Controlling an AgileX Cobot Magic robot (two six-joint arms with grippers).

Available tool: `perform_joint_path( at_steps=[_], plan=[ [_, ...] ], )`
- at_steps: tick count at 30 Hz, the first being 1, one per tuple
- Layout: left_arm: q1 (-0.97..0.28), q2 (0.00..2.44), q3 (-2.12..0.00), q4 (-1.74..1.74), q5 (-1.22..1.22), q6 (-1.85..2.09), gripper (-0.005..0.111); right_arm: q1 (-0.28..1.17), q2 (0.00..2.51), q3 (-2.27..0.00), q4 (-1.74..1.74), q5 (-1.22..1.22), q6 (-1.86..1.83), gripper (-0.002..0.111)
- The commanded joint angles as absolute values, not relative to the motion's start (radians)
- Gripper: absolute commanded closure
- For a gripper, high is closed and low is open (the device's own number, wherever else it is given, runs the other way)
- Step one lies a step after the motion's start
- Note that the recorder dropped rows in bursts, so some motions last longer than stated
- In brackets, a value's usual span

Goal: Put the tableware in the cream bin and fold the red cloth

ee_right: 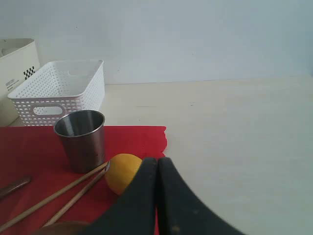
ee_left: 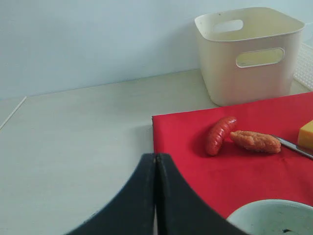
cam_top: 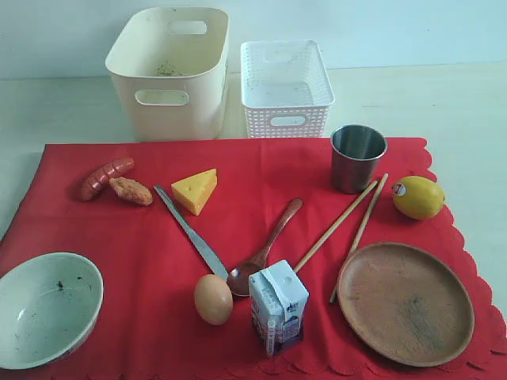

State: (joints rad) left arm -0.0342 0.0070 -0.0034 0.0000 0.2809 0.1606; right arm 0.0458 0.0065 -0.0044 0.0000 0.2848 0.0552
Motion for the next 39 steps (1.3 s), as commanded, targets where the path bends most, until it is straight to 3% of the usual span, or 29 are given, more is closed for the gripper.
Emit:
perform_joint_path(
  at_steps=[1,31,39],
  plan=[
    [-0.032,0.0,0.0,0.0,0.275,0.156,0.107,0.047,0.0,0.0,0.0,0.283,0.052,0.108],
    [-0.032,0.0,0.0,0.0,0.275,0.156,0.107,0.047,0.0,0.0,0.0,0.23,0.052,0.108],
    [-0.032,0.0,0.0,0.0,0.275,0.156,0.107,0.047,0.0,0.0,0.426,-0.076,0.056,0.108]
  ],
)
